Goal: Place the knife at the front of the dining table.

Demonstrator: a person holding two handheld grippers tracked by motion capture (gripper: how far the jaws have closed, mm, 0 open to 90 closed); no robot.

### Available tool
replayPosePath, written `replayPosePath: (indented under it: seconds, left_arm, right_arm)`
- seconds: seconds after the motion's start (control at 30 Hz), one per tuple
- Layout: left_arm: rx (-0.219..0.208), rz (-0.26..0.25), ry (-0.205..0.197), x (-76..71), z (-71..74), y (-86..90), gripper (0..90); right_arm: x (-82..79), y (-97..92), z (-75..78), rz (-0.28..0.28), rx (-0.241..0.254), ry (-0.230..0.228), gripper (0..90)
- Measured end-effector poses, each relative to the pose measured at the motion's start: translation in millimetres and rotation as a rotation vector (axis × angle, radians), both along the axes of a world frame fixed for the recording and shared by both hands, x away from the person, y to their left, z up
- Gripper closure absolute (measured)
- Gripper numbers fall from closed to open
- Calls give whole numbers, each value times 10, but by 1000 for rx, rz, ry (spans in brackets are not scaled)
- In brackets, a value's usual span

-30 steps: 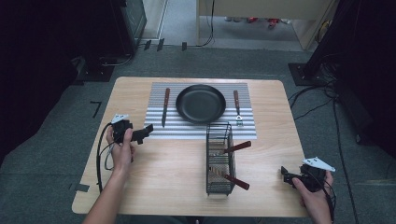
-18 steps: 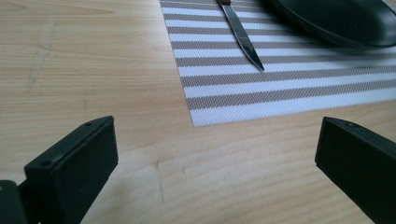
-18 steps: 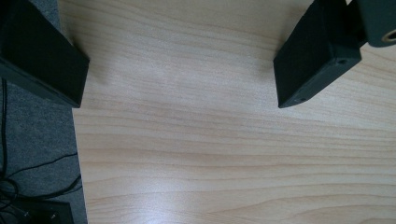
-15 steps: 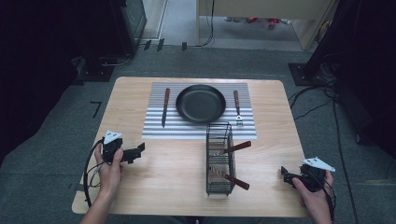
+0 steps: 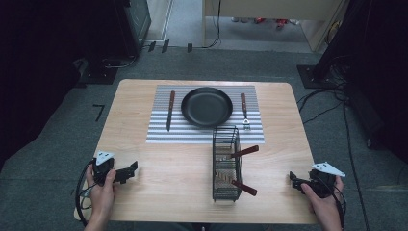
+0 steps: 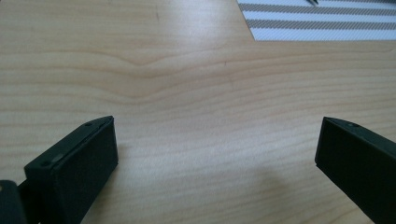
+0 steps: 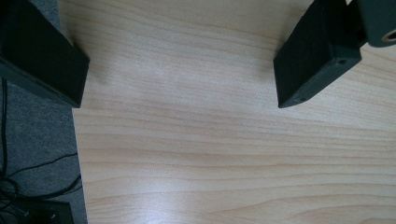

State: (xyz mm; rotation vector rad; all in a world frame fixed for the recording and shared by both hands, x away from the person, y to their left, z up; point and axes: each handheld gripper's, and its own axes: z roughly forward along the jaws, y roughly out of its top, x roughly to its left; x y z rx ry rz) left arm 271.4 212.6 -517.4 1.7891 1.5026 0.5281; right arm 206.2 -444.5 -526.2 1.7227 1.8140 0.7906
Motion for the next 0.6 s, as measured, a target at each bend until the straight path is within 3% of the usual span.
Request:
replayPosePath:
  seconds: [0.17, 0.2, 0.23, 0.27, 0.6]
  left_arm:
    - [99, 0, 27, 29, -12, -64, 0]
    - [99, 0, 27, 29, -12, -64, 0]
    - [141, -8, 32, 35, -17, -103, 0]
    - [157, -46, 31, 39, -20, -140, 0]
    - [155, -15, 32, 48, -20, -172, 0]
  right_arm:
    - [1, 1, 0, 0, 1, 1, 25]
    - [1, 1, 0, 0, 1, 1, 25]
    - [1, 1, 1, 0, 0, 2, 25]
    - [1, 0, 1, 0, 0, 2, 25]
    - [1, 0, 1, 0, 0, 2, 25]
